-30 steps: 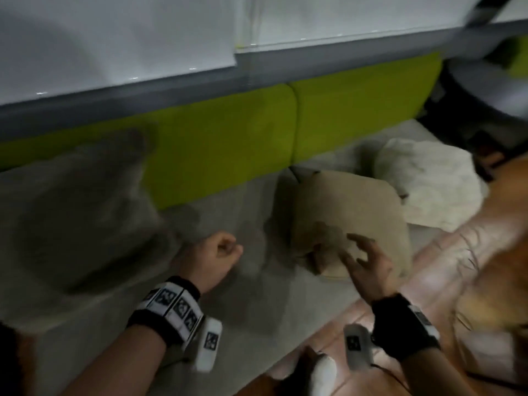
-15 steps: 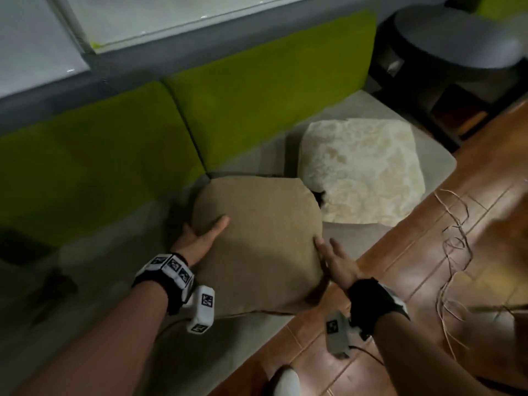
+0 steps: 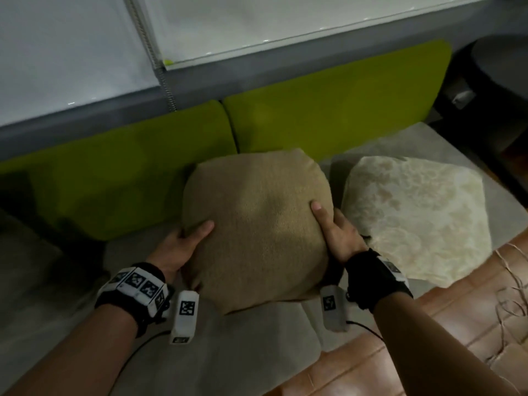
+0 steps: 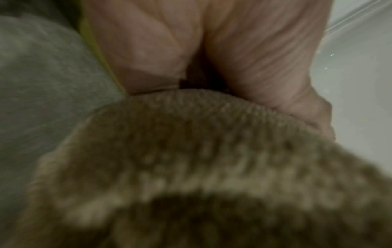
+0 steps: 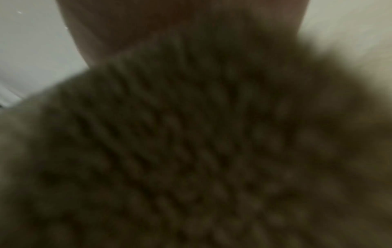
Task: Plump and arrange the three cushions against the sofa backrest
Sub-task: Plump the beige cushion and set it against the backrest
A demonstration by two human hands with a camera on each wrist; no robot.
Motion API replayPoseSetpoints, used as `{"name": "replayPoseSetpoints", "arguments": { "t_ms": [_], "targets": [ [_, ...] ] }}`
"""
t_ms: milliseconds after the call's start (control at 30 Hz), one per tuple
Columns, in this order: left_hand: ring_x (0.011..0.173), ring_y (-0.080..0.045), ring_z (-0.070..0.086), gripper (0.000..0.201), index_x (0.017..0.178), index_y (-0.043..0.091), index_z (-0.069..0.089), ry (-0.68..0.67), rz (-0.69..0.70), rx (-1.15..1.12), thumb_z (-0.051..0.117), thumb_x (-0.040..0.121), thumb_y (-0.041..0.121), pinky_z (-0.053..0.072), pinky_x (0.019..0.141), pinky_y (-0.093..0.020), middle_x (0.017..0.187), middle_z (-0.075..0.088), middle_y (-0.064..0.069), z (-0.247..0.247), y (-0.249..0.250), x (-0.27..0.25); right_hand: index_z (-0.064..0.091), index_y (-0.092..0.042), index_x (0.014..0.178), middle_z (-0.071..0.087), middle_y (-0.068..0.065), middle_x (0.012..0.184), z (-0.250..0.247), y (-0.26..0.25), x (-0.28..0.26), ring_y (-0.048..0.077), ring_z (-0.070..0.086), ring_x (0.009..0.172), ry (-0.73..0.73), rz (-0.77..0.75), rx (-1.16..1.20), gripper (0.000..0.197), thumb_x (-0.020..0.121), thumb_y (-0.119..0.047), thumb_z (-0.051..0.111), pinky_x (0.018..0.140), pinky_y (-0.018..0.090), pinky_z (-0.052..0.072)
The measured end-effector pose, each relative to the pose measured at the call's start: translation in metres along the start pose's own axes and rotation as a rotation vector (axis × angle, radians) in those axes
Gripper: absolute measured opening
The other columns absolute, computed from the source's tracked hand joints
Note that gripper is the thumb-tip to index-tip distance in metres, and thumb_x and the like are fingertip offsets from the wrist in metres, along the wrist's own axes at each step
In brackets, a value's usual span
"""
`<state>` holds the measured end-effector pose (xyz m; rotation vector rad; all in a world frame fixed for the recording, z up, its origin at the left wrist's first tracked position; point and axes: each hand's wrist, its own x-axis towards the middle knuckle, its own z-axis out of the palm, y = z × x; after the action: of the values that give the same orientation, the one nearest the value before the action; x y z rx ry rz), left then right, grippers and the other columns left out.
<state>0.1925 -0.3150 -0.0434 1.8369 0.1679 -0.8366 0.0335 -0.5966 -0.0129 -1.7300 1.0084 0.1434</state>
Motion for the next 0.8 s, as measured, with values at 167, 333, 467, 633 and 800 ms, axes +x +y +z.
{"name": "replayPoseSetpoints", "arguments": {
  "t_ms": [167, 333, 467, 633, 800],
  "targets": [
    [0.125, -0.015, 0.053, 0.129, 0.146, 0.027, 0.041, 0.074, 0.268, -0.001, 0.092, 0.034, 0.066, 0.043, 0.104, -0.037, 0.136, 0.056, 0.01, -0.026, 0.019, 0.021, 0.026, -0.039, 0.162, 0.034, -0.002, 0.167, 0.019, -0.046, 0.024, 0.026, 0.034, 0.151, 0.018, -0.124, 0.227, 0.122, 0.061, -0.105, 0.045, 0.125, 0.05, 0.025],
    [0.142, -0.012, 0.031, 0.154, 0.157, 0.035, -0.003, -0.001, 0.301, 0.184, 0.095, 0.04, 0.059, 0.028, 0.117, -0.036, 0.159, 0.026, 0.011, -0.024, 0.015, 0.048, 0.018, -0.04, 0.164, 0.028, -0.001, 0.17, 0.038, -0.057, 0.057, 0.028, 0.03, 0.154, 0.05, -0.107, 0.287, 0.136, 0.05, -0.11, 0.042, 0.126, 0.055, 0.024],
    [0.143, -0.013, 0.033, 0.151, 0.156, 0.041, -0.001, -0.049, 0.239, 0.081, 0.094, 0.04, 0.064, 0.035, 0.116, -0.043, 0.158, 0.025, 0.014, -0.012, -0.003, 0.065, 0.02, -0.043, 0.162, 0.032, 0.002, 0.168, 0.042, -0.043, 0.079, 0.032, 0.034, 0.152, -0.037, -0.013, 0.21, 0.127, 0.055, -0.104, 0.051, 0.123, 0.059, 0.027],
    [0.138, -0.014, 0.036, 0.154, 0.154, 0.031, 0.001, 0.023, 0.233, 0.051, 0.091, 0.034, 0.068, 0.038, 0.108, -0.036, 0.156, 0.028, 0.008, 0.007, 0.006, 0.075, 0.023, -0.031, 0.159, 0.043, 0.005, 0.16, 0.027, -0.037, 0.109, 0.03, 0.047, 0.141, -0.061, -0.057, 0.087, 0.102, 0.076, -0.073, 0.064, 0.109, 0.042, 0.042],
    [0.129, -0.008, 0.044, 0.137, 0.15, 0.028, 0.02, 0.187, 0.279, 0.024, 0.096, 0.039, 0.055, 0.041, 0.104, -0.032, 0.146, 0.04, 0.014, 0.018, 0.015, 0.066, 0.042, -0.037, 0.141, 0.054, -0.007, 0.139, 0.009, -0.048, 0.123, 0.016, 0.052, 0.124, -0.039, -0.191, 0.158, 0.081, 0.076, -0.069, 0.076, 0.098, 0.035, 0.045]
  ]
}}
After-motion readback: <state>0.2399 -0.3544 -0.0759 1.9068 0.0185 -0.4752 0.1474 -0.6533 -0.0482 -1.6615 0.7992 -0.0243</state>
